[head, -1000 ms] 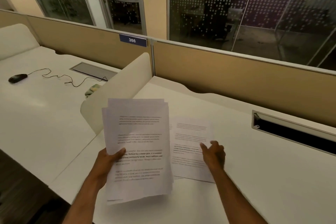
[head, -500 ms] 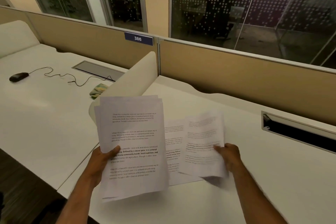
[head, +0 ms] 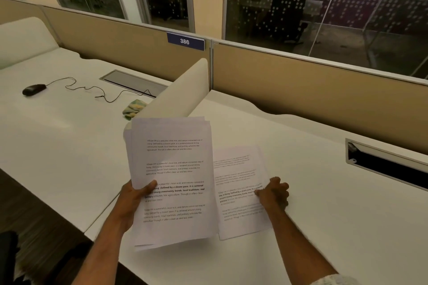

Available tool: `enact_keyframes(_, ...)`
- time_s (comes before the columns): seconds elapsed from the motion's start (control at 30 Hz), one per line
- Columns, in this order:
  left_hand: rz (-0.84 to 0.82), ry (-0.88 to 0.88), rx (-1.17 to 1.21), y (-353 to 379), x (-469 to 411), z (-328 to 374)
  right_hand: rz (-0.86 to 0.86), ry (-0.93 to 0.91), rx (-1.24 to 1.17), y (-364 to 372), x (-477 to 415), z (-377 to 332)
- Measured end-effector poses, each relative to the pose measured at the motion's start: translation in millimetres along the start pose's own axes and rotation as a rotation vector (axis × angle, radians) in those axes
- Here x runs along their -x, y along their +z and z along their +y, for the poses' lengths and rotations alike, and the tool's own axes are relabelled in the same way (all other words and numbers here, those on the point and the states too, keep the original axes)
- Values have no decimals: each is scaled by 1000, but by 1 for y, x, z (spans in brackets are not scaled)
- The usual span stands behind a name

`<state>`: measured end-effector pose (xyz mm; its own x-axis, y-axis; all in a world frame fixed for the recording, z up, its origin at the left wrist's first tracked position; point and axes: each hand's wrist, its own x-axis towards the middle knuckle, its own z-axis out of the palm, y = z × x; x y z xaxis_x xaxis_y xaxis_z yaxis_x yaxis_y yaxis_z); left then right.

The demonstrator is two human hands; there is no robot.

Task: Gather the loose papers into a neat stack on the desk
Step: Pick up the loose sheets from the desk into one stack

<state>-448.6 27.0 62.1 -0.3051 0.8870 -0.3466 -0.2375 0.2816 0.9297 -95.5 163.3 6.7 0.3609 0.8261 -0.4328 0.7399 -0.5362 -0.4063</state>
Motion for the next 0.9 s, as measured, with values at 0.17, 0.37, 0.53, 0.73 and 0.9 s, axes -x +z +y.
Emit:
enact_keyframes(0.17, -20, 2, -11, 0, -5, 1, -104, 96, -162, -9, -13, 2)
enact_keyframes(0.37, -65, 25, -12, 16, -14, 11, -88, -245, -621, -72, -9, 14)
enact_keyframes(0.53, -131, 58, -14, 49, -19, 23, -213, -387, -987, -168, 16, 45)
enact_keyframes(0.73, -218, 60, -11, 108, -13, 30, -368, -440, -1018, -192, 49, 58)
enact_keyframes(0.9, -292, 54, -29, 167, 5, 26, -445, -390, -1030, -169, 62, 62)
